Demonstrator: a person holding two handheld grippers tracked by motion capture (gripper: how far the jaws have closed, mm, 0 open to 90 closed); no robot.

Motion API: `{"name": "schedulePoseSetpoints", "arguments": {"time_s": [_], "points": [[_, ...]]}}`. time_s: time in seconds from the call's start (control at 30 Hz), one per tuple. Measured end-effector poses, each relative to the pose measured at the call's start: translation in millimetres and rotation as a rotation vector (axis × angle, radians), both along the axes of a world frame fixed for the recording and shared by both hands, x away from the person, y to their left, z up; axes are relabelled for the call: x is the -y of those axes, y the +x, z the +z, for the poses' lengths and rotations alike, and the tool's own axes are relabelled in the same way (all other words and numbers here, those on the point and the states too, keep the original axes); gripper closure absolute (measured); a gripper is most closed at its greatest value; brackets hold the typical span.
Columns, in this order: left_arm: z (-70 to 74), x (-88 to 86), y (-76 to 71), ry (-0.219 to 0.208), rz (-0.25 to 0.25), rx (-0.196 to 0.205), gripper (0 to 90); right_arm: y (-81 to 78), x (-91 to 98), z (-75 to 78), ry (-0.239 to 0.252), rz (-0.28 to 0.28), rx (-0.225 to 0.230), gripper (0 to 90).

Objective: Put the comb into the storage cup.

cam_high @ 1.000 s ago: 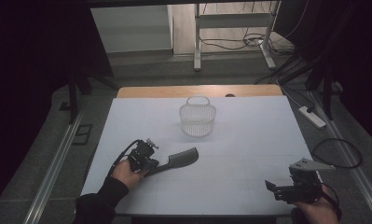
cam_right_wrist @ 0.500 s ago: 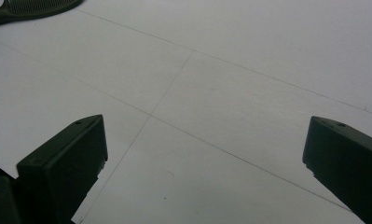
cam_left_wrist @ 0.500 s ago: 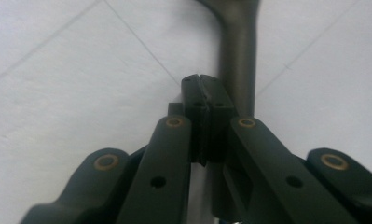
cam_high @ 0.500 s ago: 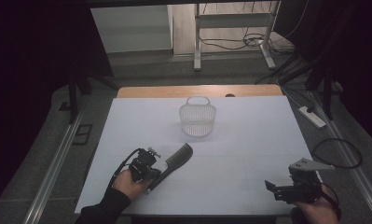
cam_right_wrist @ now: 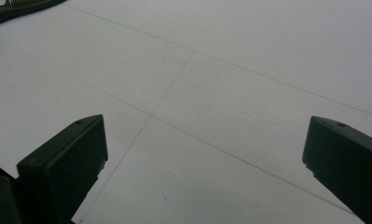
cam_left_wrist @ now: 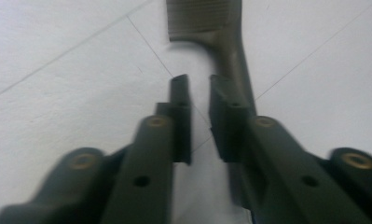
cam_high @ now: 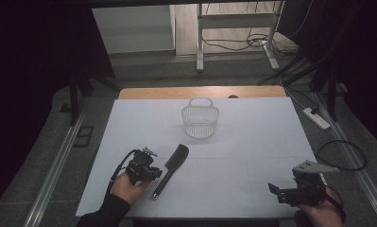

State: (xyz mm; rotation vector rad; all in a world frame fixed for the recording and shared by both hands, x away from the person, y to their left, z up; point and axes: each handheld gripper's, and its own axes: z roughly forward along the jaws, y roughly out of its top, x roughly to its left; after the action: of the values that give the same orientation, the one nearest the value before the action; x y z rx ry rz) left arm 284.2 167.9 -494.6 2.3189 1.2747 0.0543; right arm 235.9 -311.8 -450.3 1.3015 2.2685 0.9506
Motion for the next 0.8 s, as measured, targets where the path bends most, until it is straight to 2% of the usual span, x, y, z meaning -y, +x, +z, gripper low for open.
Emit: {"name": "schedulePoseSetpoints", "arguments": {"time_s": [0.13,0.17,0.2,0.23,0.4,0.43,0.47,0.57,0.6,0.8], "points": [[7.5,-3.6,-8.1,-0.040,0.013,0.029,58.6,-0.3,-0.4,0.1,-0.001,0.002,0.000,0.1],[7.5,-3.6,-8.1,-0.040,0.013,0.029,53.8,-0.4,-0.6,0.1,-0.002,0.003,0.001,0.1],[8.7,-3.8,-10.0,-0.038,0.019,0.036,53.8,-0.4,-0.6,0.1,-0.002,0.003,0.001,0.1],[10.7,-4.1,-13.7,-0.036,0.033,0.052,45.4,-0.4,-0.7,0.1,-0.003,0.004,0.001,0.1],[16.7,-7.4,-21.1,-0.059,0.066,0.075,24.4,-0.6,-1.0,0.2,-0.004,0.005,0.003,0.1],[16.7,-7.4,-21.1,-0.059,0.066,0.075,19.4,-0.6,-1.0,0.2,-0.004,0.005,0.003,0.1],[17.7,-7.9,-22.4,-0.061,0.069,0.080,19.4,-0.6,-1.0,0.2,-0.004,0.005,0.003,0.1],[21.3,-9.4,-25.3,-0.059,0.076,0.093,9.3,-0.7,-1.2,0.2,-0.005,0.006,0.003,0.1],[23.6,-10.0,-26.3,-0.069,0.064,0.089,2.1,-0.7,-1.4,0.2,-0.006,0.006,0.002,0.1],[28.8,-6.2,-27.8,-0.054,0.079,0.108,0.0,-0.6,-1.7,0.1,-0.009,0.008,0.003,0.1]]}}
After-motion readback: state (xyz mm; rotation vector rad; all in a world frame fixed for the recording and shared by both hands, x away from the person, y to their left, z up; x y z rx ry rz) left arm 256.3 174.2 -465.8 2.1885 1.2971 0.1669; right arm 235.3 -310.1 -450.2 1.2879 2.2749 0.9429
